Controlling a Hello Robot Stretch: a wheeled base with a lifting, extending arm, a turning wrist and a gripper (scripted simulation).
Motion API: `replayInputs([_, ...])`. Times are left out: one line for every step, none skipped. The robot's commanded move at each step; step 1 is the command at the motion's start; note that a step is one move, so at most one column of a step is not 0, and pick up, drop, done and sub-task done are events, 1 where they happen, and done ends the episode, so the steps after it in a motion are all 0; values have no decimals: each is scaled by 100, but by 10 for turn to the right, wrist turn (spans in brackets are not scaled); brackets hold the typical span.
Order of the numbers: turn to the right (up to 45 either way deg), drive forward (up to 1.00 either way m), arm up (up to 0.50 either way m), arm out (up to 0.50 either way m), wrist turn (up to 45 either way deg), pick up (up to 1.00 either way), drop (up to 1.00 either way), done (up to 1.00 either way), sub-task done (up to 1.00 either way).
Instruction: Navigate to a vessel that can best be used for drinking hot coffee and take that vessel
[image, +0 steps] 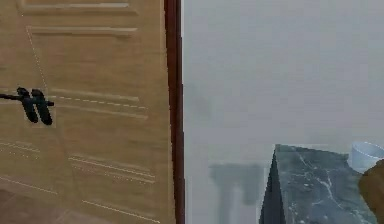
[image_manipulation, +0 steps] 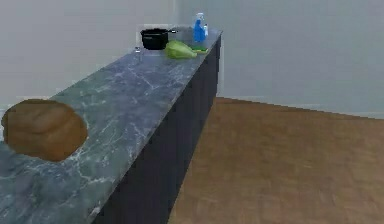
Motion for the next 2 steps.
replayInputs([0,60,0,0,0,0,0,0,0])
replayInputs([0,0,50,0,0,0,0,0,0])
